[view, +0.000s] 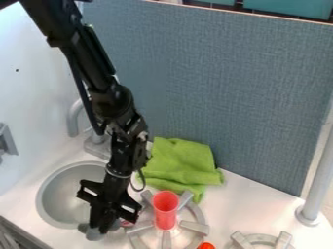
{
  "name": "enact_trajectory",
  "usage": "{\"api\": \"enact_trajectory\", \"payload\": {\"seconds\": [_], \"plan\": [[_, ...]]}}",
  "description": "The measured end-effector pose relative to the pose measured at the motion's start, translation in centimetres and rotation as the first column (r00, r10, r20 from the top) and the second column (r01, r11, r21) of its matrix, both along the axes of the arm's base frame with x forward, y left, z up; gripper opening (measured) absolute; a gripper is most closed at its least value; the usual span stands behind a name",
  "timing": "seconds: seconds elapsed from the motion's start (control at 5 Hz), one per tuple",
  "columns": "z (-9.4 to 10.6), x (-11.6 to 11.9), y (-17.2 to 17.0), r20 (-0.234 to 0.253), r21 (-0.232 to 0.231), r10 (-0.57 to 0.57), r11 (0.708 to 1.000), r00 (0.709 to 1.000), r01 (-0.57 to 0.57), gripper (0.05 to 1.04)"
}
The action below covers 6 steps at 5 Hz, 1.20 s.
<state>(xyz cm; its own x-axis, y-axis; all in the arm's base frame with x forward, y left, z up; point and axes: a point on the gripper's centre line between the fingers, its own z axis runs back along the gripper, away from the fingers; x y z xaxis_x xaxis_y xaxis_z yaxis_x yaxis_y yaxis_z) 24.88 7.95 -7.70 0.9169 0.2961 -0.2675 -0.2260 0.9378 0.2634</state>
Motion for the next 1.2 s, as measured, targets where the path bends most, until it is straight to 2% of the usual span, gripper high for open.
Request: {"api": "enact_trajectory", "payload": {"seconds": [0.2, 0.4, 0.6, 0.8, 1.0, 1.2], "plan": [[-0.2, 0.0, 0.7, 0.029, 0.018, 0.026, 1.0, 0.999, -0.026, 0.16], [-1.1, 0.1, 0.8, 0.05, -0.037, 0.01, 0.999, 0.999, -0.008, 0.206], [-1.3, 0.4, 0.5, 0.075, -0.168, -0.059, 0.983, 0.995, 0.071, 0.463], [-1.3, 0.0, 0.3, 0.063, -0.188, -0.041, 0.981, 0.997, 0.052, 0.766], [0.5, -0.2, 0.3, 0.077, -0.17, -0.018, 0.985, 0.997, 0.031, 0.996], [3.3, -1.4, -0.1, 0.079, -0.125, 0.006, 0.992, 0.997, 0.004, 1.004]]}}
